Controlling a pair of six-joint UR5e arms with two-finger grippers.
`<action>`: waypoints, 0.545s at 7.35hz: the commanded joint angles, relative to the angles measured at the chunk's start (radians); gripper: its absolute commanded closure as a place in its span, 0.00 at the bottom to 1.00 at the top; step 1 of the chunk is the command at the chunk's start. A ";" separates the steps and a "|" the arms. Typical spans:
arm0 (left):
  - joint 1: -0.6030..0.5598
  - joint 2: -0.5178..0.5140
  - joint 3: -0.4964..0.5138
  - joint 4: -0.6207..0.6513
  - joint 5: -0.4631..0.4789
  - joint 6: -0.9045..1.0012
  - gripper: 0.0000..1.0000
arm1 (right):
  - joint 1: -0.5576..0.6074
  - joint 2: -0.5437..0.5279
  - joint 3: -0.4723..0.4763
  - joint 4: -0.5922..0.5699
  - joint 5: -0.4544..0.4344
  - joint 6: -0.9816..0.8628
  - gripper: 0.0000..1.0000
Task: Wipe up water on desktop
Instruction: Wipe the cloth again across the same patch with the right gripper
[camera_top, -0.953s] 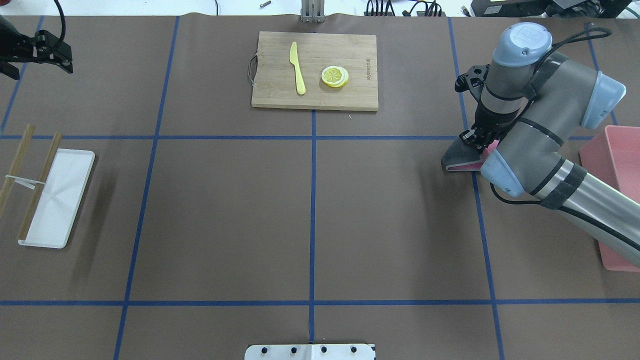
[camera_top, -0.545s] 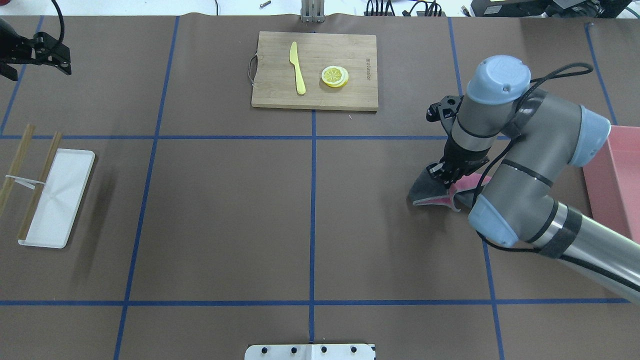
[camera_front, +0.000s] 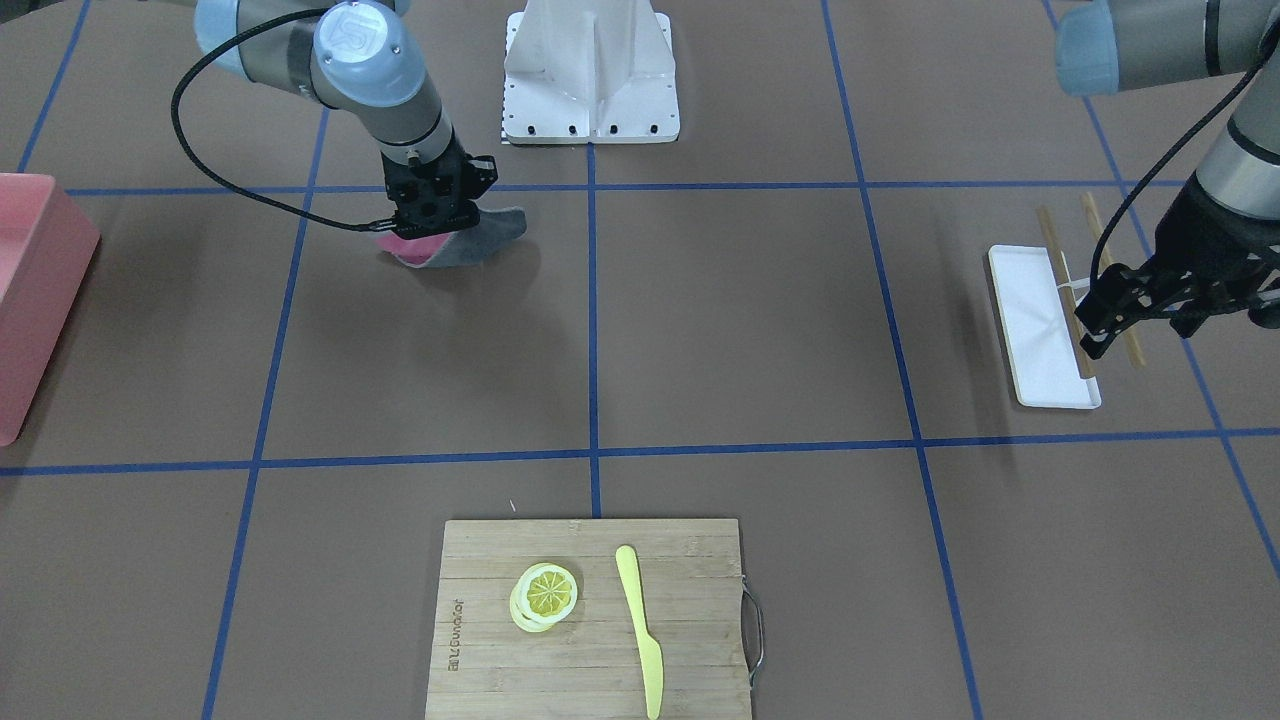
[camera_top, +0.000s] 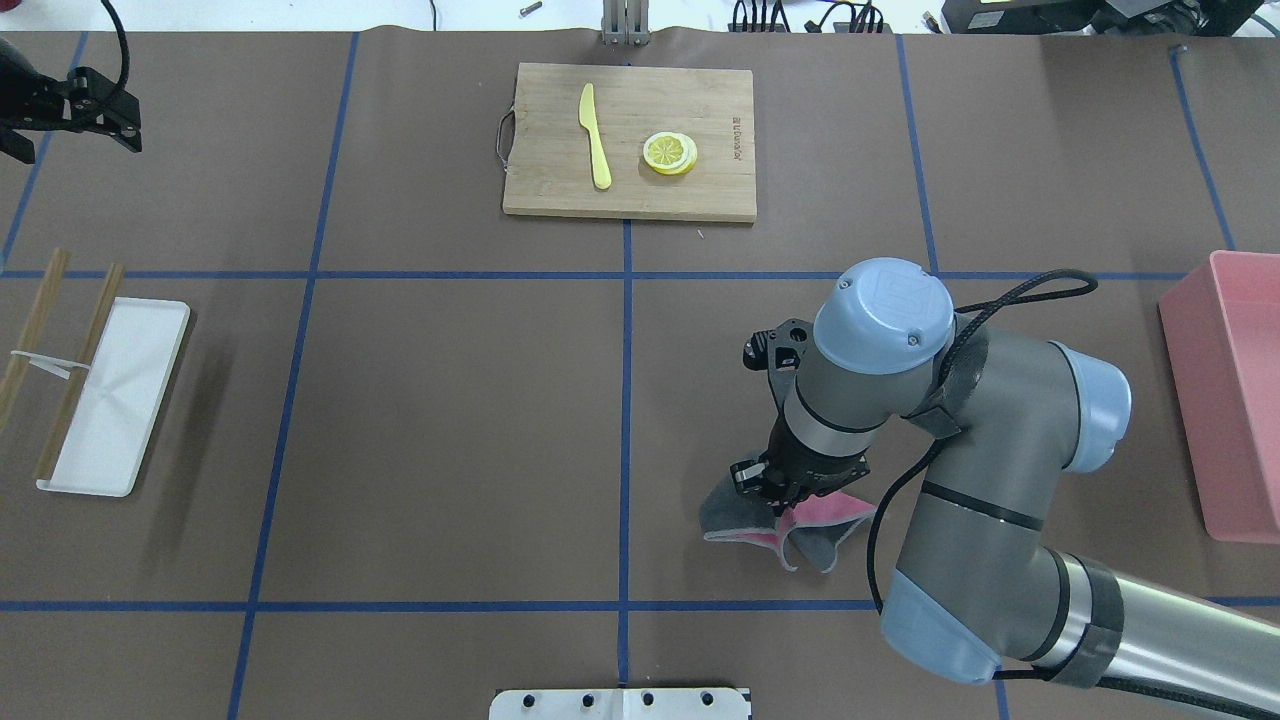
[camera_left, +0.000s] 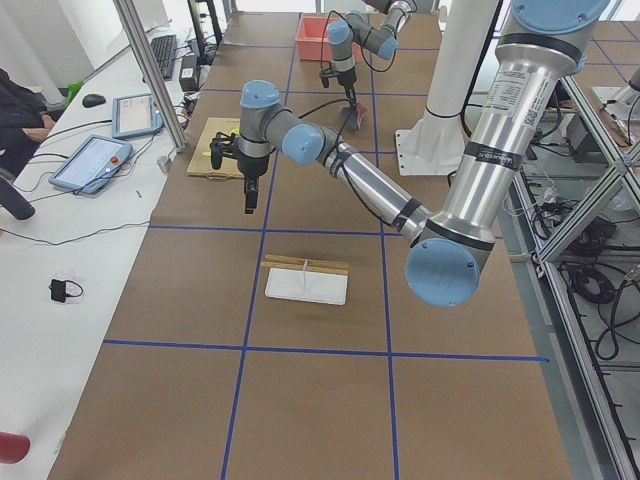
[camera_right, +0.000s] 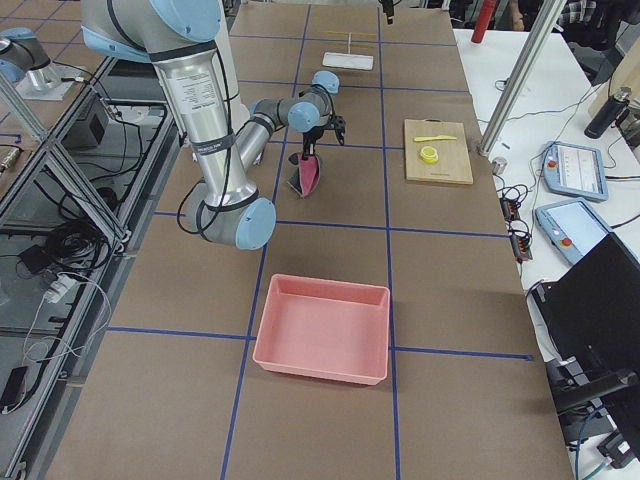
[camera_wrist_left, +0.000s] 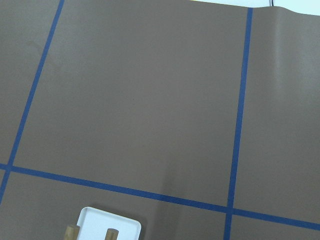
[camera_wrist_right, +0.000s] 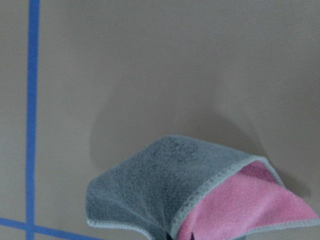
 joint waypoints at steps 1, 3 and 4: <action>0.002 0.000 0.009 0.000 0.000 0.000 0.02 | 0.002 0.011 0.000 0.003 -0.003 0.017 1.00; 0.004 0.000 0.009 0.000 0.000 -0.001 0.02 | 0.048 0.012 -0.131 0.043 -0.006 -0.057 1.00; 0.005 -0.002 0.009 0.000 0.000 -0.001 0.02 | 0.096 0.009 -0.188 0.112 0.001 -0.083 1.00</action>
